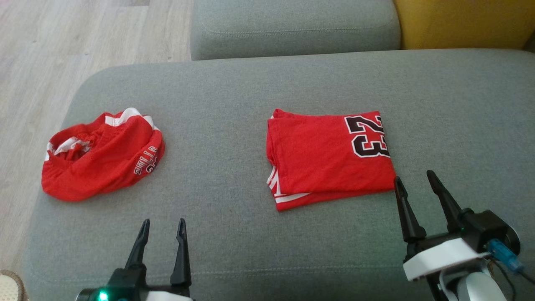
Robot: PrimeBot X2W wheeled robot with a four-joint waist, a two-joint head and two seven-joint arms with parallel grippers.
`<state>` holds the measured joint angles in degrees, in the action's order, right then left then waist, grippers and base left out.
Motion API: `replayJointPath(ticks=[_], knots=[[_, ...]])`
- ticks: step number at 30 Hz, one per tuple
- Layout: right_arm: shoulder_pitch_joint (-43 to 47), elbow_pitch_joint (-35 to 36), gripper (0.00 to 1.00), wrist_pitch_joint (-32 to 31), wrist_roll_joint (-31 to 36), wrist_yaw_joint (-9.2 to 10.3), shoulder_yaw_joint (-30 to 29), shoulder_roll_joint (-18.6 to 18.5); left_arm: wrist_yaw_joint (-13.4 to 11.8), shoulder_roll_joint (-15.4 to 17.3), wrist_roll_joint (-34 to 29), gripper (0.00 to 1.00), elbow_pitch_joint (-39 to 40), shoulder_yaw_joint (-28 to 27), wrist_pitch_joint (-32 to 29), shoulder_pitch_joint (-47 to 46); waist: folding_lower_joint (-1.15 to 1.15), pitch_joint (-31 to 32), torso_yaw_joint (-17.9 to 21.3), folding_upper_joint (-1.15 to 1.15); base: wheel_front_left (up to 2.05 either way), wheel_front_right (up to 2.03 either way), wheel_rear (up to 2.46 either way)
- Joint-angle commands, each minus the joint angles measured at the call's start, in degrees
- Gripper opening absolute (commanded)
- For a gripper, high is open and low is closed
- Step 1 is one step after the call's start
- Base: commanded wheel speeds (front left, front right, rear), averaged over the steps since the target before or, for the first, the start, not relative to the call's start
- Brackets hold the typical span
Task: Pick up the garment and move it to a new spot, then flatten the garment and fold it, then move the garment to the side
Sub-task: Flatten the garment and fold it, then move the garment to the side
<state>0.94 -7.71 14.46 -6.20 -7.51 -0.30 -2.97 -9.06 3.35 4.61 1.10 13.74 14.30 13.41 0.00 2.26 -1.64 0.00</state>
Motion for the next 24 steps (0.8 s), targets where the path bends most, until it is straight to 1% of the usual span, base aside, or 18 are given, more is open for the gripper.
replayJointPath(ticks=[1,13,18,21,24], knots=[[-0.9,1.6,1.00,0.5,-0.4,0.02,1.2,0.0,-0.1,-0.4,-0.6,1.00,1.6,-2.3,0.7,-2.0,0.00,0.0,0.0,0.00,0.00,0.00,0.00],[-0.9,1.4,1.00,0.5,-0.6,0.02,1.7,0.1,-0.6,-0.5,-1.1,1.00,1.1,-1.7,0.7,-2.7,0.00,-0.3,0.3,0.00,0.00,0.00,0.00],[-0.9,1.5,1.00,0.5,-1.1,0.02,0.9,0.1,-0.7,-0.5,-1.2,1.00,0.7,-1.3,0.7,-3.0,0.00,-0.6,0.2,0.00,0.00,0.00,0.00],[-1.6,0.5,1.00,0.5,-1.2,0.02,1.0,0.1,-0.8,-0.5,-1.2,1.00,0.7,-1.1,0.7,-3.3,0.00,-1.1,-0.1,0.00,0.00,0.00,0.00],[-3.6,-2.1,1.00,0.5,-3.7,0.02,0.2,0.1,-0.7,-0.5,-1.3,1.00,0.5,-0.6,0.7,-3.8,0.00,-1.9,-0.6,0.00,0.00,0.00,0.00]])
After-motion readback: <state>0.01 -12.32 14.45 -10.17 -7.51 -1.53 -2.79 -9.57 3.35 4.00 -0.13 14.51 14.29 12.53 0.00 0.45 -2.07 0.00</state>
